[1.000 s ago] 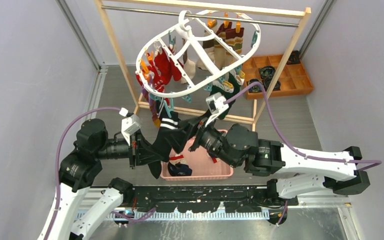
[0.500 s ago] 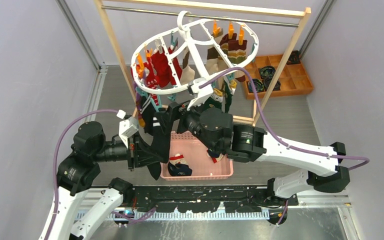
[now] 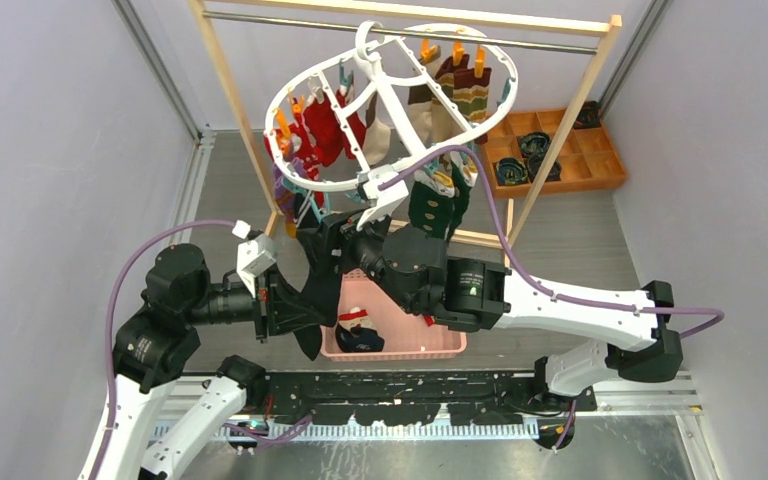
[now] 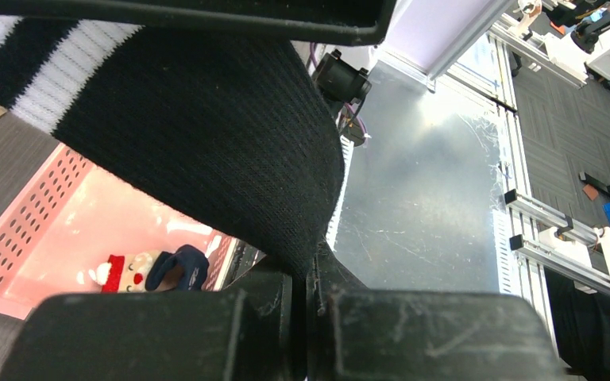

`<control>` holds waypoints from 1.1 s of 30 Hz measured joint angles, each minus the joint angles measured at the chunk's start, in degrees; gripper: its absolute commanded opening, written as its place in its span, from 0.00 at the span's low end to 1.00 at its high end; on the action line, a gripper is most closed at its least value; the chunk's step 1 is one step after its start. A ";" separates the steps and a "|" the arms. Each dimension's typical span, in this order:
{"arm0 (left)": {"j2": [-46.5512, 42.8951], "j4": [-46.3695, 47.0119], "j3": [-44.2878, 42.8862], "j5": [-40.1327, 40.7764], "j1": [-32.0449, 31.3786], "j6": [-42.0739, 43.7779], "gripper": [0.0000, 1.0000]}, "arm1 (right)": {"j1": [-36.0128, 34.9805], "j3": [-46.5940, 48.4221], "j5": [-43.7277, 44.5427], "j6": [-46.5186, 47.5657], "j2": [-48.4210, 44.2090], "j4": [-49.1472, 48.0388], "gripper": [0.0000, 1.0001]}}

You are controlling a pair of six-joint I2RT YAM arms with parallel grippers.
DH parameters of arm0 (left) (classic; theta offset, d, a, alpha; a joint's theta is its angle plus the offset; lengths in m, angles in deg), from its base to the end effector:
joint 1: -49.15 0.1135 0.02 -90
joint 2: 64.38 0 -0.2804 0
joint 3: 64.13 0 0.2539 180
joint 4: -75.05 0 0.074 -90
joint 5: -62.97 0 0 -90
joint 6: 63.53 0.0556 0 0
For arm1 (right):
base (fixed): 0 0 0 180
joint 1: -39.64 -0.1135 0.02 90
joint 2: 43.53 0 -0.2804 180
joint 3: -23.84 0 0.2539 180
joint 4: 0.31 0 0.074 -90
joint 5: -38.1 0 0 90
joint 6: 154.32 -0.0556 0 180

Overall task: Remove the socks clipped to the hanger
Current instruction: Remove the sock from the hanger.

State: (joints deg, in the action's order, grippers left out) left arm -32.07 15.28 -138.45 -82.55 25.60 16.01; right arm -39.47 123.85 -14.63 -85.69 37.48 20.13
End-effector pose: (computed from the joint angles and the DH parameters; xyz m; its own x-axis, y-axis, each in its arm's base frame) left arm 0.0478 -0.0708 0.4011 -0.4467 0.0826 -0.8909 0.8794 0.2240 -0.4202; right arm 0.0963 0.3221 0.4701 -0.2475 0.2484 -0.9365 -0.6195 0.7026 0.3501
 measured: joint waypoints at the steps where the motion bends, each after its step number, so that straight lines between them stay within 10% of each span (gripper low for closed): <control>1: 0.00 0.02 0.00 0.00 0.00 0.02 0.00 | -0.09 0.00 0.33 0.37 0.28 -0.83 0.75; 16: -0.15 0.00 0.02 -0.04 0.00 -0.04 0.00 | 2.45 4.15 2.62 3.41 4.44 -2.40 0.54; 27: -0.22 -0.02 0.02 -0.02 0.00 -0.02 0.00 | 3.19 5.35 2.49 3.93 4.44 -1.44 0.02; 33: -0.20 -1.60 0.04 0.00 0.00 1.60 0.00 | 3.85 5.70 0.94 3.23 4.44 -0.76 0.01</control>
State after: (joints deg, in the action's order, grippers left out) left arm -32.26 13.68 -138.40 -82.55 25.60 17.60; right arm -35.62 129.56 -13.69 -82.45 41.92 19.36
